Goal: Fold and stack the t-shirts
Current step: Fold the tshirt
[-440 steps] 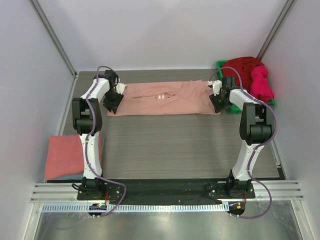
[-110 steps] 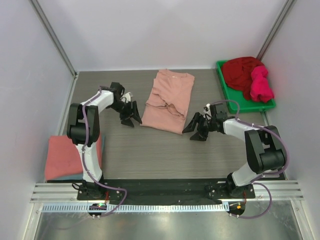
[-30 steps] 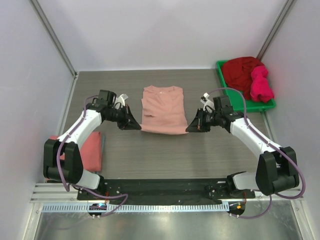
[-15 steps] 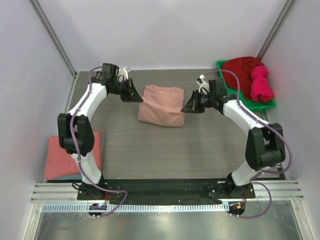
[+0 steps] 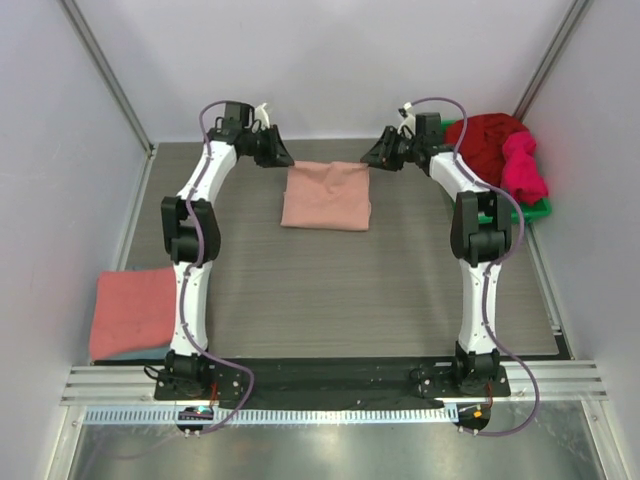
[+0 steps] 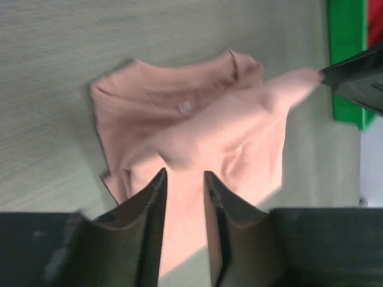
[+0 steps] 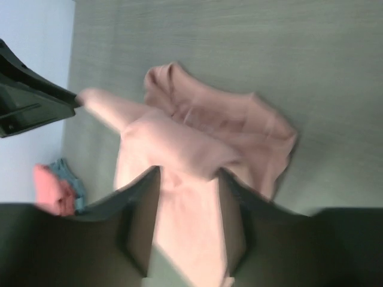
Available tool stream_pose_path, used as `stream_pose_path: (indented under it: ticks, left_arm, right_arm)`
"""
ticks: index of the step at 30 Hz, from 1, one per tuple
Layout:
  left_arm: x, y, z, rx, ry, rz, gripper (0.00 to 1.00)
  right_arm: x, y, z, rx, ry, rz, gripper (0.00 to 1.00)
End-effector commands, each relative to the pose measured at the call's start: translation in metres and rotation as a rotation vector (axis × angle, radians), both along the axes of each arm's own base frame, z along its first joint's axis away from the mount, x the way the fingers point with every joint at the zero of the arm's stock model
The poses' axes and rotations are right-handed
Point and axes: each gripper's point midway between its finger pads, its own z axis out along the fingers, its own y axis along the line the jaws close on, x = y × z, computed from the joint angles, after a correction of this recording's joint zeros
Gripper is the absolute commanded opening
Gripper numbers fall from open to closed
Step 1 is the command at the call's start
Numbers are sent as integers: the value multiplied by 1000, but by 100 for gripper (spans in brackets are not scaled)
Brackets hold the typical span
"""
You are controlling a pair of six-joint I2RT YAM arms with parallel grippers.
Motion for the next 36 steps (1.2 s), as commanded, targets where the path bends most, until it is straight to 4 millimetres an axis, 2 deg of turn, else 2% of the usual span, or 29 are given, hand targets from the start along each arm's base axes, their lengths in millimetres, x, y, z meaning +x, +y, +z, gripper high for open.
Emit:
stream_pose_path:
  ticks: [1,3,4,5,8,10,12,13,17,19,21,22,24,25,26,31,36]
  left_arm:
    - [43,11,7,72,-155,84,34]
    - [46,10,11,103,-186,88,36]
    - [46,12,14,119,-194,99,38]
    - [46,14,19,131,-204,110,40]
    - [38,32,26,224,-209,152,49]
    - [27,48,12,309,-162,179,57]
    - [10,55,-6,334,-81,166,68]
    - [3,55,-12,329,-53,153,70]
    - [-26,45,-27,235,60,70,70]
    - [-36,40,-33,171,107,39,71]
    - [-36,42,-34,128,128,50,72]
    - [-36,42,-34,100,137,52,78]
    - [-36,42,-35,44,161,52,79]
    - [-36,42,-36,25,172,53,77]
    - [-35,45,-41,-2,189,52,77]
    - [-23,40,-51,-94,203,41,72]
    - [-20,27,-75,-160,245,11,65]
  right_arm:
    - [48,7,27,23,-182,3,54]
    - [55,7,35,20,-214,4,57]
    - [55,6,51,21,-255,11,58]
    - [52,3,55,23,-262,16,58]
    - [30,4,70,40,-260,47,58]
    - [17,9,70,64,-236,73,58]
    - [3,12,58,86,-178,88,58]
    - [-4,13,45,86,-147,92,57]
    - [-19,19,22,81,-89,125,52]
    - [-27,20,2,31,-56,151,52]
    - [-23,17,-4,-19,-61,141,52]
    - [-24,14,-10,-47,-59,145,52]
    - [-18,8,-12,-103,-74,122,52]
    - [-19,4,-21,-142,-63,129,52]
    - [-16,4,-18,-164,-82,132,53]
    - [-12,1,-33,-225,-64,149,53]
    - [-10,14,-44,-243,-75,187,53]
